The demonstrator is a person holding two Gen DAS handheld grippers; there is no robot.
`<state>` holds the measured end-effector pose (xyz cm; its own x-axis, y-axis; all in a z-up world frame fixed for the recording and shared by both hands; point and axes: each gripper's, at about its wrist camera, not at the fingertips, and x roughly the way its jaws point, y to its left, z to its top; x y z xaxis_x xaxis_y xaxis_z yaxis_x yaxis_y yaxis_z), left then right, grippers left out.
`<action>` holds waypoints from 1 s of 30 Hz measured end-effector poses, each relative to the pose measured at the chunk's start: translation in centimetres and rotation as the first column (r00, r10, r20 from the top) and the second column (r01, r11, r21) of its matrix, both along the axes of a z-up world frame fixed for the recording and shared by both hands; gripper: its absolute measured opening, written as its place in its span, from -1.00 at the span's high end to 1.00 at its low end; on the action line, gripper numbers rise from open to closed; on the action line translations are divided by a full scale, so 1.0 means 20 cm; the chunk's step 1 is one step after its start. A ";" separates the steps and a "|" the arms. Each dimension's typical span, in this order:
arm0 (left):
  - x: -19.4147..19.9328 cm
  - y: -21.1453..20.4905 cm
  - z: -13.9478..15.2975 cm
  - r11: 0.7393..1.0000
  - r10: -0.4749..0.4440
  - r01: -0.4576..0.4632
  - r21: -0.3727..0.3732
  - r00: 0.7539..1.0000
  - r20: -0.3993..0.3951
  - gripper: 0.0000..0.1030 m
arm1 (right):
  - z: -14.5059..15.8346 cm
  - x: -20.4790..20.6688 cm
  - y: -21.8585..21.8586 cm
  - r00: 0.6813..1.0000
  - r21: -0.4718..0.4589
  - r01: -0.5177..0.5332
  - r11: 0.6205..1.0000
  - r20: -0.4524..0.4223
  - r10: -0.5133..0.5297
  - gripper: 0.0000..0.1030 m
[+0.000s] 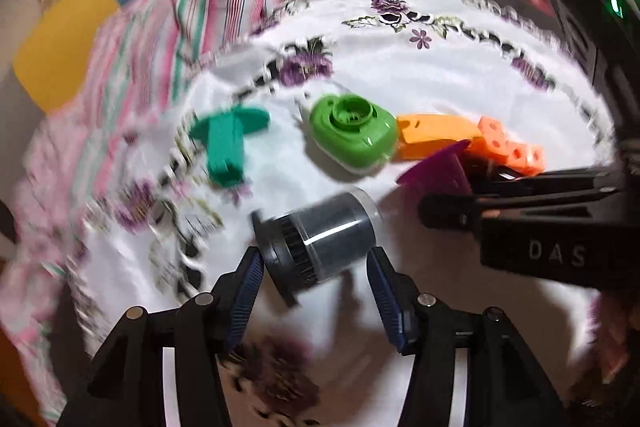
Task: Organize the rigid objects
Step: 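Close the left tool on the black-capped clear canister while the right tool holds the magenta cup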
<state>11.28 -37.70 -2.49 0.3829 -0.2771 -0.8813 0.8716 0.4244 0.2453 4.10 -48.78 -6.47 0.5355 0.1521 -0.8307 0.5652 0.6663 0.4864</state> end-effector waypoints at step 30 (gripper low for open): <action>0.19 -0.02 0.04 0.884 0.291 -0.401 -0.240 0.874 -0.389 -0.49 | -0.01 -0.08 -0.07 0.996 0.044 0.090 0.995 0.009 -0.091 0.39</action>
<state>14.98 -38.15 -1.74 0.2045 -0.4556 -0.8664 0.6587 0.7187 -0.2225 2.57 -50.11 -6.72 0.5574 0.1384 -0.8186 0.6169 0.5908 0.5200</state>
